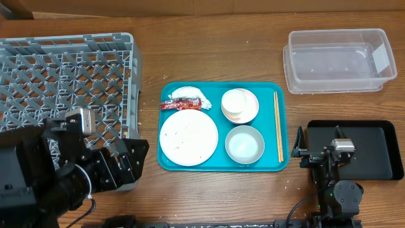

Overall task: Sort waste into correct bins and load items into the dishwasher
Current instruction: 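Move the left gripper over the teal tray toward the grey bowl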

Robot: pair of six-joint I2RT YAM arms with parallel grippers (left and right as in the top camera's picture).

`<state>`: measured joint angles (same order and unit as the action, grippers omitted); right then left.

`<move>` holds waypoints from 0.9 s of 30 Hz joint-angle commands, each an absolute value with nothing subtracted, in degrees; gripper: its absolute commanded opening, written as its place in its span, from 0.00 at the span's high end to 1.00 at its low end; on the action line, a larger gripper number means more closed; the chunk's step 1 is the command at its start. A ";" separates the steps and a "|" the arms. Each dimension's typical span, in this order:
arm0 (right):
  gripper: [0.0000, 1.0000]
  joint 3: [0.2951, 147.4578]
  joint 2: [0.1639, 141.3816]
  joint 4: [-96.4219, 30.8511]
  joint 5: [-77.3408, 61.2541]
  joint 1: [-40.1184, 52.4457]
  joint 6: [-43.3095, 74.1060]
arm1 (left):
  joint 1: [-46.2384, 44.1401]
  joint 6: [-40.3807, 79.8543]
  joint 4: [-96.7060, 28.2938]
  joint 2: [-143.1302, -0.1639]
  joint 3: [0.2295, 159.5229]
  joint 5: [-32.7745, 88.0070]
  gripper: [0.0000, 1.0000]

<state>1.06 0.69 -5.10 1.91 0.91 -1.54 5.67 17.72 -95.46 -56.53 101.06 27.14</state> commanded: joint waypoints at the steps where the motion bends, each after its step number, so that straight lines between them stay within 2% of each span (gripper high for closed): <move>1: 0.00 0.47 0.16 -4.67 2.33 1.28 -1.76 | 5.98 14.98 -93.12 -55.83 102.85 28.16 0.00; 6: 0.00 0.47 0.16 -4.67 2.33 1.28 -1.76 | 5.98 12.43 -82.67 -57.08 102.83 29.17 0.00; 11: 0.00 0.47 0.16 -4.67 2.33 1.28 -1.76 | 5.78 12.40 -74.32 -61.45 102.83 42.52 0.00; 14: 0.00 0.47 0.16 -4.67 2.33 1.28 -1.76 | 1.58 12.25 -73.97 -65.54 102.83 51.77 0.00; 17: 0.00 0.45 0.16 -4.67 2.33 1.28 -1.76 | -8.51 11.84 -77.69 -69.28 102.83 41.50 0.00; 23: 0.00 0.47 0.16 -4.67 2.33 1.28 -1.76 | -34.63 26.37 -82.70 -76.07 102.83 -1.69 0.00; 27: 0.00 0.47 0.16 -4.67 2.33 1.28 -1.76 | -44.18 28.97 -84.03 -81.10 102.83 -16.23 0.00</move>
